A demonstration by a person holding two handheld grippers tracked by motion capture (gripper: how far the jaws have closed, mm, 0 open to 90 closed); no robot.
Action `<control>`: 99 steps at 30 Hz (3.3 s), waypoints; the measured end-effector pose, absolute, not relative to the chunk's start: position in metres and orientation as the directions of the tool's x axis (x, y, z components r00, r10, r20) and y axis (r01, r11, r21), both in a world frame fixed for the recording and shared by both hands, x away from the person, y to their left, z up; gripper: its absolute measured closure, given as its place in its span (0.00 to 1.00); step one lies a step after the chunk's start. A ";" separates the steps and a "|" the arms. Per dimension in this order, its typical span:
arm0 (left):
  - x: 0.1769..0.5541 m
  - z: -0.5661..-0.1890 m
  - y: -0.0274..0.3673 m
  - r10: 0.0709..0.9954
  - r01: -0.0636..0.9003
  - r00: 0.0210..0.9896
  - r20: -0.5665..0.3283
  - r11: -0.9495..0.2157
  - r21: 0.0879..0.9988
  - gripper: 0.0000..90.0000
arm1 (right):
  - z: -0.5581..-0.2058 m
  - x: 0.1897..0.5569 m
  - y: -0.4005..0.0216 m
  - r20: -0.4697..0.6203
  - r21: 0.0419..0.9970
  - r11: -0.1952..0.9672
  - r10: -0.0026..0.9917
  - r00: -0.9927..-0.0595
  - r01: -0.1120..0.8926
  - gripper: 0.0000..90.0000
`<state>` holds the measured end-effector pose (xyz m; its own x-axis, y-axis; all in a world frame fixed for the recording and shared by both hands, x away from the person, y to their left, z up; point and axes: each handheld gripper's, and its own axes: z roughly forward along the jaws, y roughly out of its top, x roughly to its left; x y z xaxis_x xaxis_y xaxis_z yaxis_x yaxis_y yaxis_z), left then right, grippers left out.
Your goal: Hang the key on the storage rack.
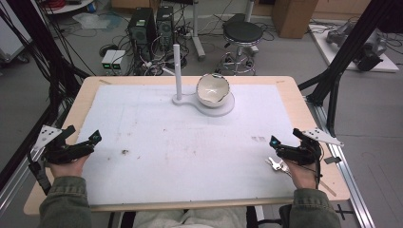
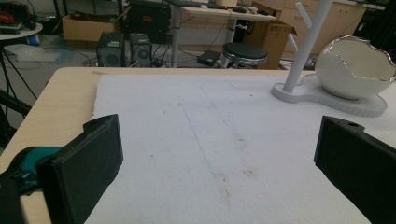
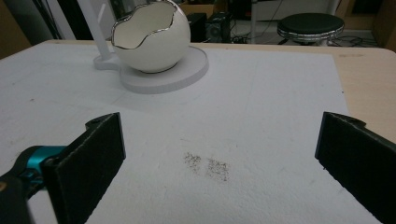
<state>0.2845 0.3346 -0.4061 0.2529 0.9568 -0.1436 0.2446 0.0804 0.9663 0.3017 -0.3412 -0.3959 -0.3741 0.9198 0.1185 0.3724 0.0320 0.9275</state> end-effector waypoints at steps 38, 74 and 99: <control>0.289 -0.409 0.331 0.945 0.277 0.289 -0.153 0.070 0.958 0.02 | -0.398 0.304 -0.317 0.052 0.875 0.205 0.860 -0.507 0.438 0.01; 0.288 -0.411 0.331 0.947 0.290 0.290 -0.139 0.052 0.956 0.02 | -0.402 0.326 -0.314 -0.024 0.590 0.473 0.820 -0.572 0.654 0.01; 0.287 -0.410 0.331 0.947 0.287 0.290 -0.141 0.055 0.956 0.02 | -0.415 0.325 -0.322 -0.046 0.396 0.571 0.794 -0.606 0.719 0.47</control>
